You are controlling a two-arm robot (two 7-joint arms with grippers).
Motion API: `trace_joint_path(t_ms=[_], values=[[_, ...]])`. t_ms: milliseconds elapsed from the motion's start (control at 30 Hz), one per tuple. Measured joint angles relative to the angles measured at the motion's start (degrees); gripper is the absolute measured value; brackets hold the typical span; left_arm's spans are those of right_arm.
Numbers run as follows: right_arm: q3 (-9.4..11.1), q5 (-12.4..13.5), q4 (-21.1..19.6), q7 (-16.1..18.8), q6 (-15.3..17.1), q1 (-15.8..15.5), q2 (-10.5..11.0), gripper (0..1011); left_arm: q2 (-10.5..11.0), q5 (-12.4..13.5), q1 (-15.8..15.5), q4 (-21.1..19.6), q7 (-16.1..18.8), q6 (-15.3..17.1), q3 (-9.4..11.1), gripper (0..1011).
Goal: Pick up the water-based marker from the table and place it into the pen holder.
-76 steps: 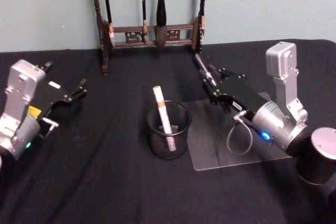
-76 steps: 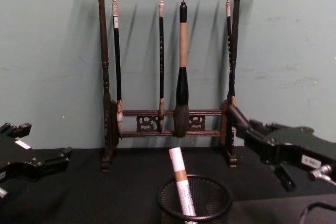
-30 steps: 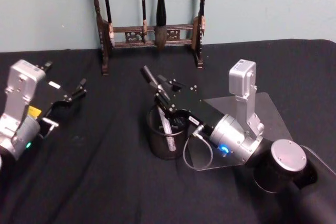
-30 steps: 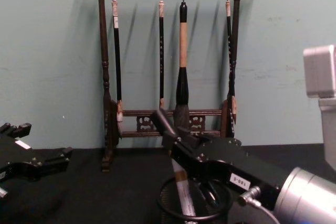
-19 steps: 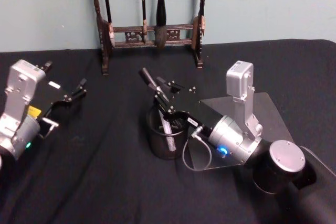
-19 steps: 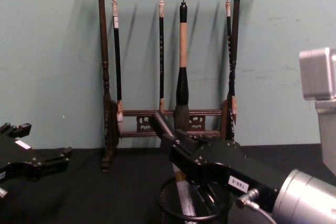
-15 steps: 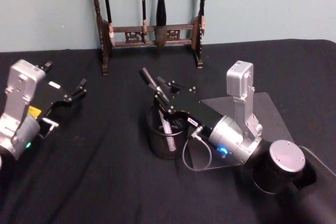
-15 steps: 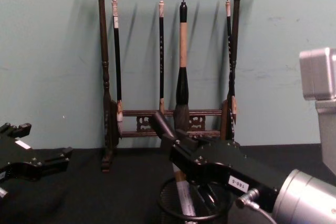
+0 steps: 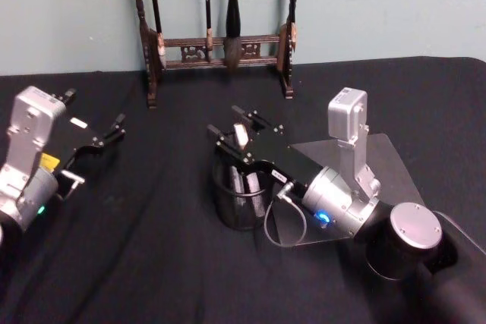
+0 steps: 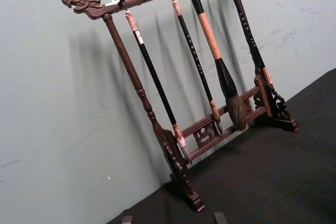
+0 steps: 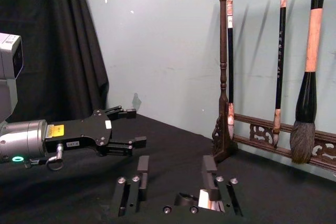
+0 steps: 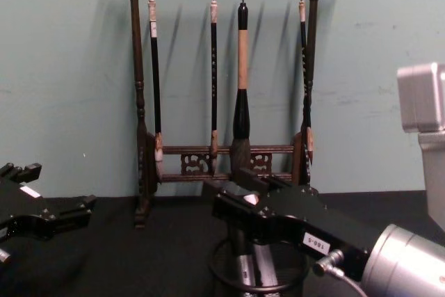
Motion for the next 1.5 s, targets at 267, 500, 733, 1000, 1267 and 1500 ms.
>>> trace_joint_path(t_ms=[267, 500, 733, 1000, 1267, 1500], values=[[0.0, 0.02, 0.0, 0.04, 0.0, 0.0, 0.0, 838, 0.0, 0.0, 0.0, 0.0, 0.0, 0.0, 0.0, 1001], [-0.01, 0.02, 0.0, 0.04, 0.0, 0.0, 0.0, 1002, 0.0, 0.0, 0.0, 0.0, 0.0, 0.0, 0.0, 1001], [0.75, 0.67, -1.71, 0.2, -0.06, -0.25, 0.97, 1000, 0.0, 0.0, 0.0, 0.0, 0.0, 0.0, 0.0, 1001], [4.39, -1.21, -6.82, -5.54, -0.19, -2.3, 3.3, 1000, 0.0, 0.0, 0.0, 0.0, 0.0, 0.0, 0.0, 1001], [9.1, -5.34, -9.47, -13.47, 2.5, -5.79, 5.2, 1000, 0.0, 0.0, 0.0, 0.0, 0.0, 0.0, 0.0, 1001], [10.91, -10.25, -8.45, -18.48, 4.13, -7.39, 5.81, 1000, 0.0, 0.0, 0.0, 0.0, 0.0, 0.0, 0.0, 1001]])
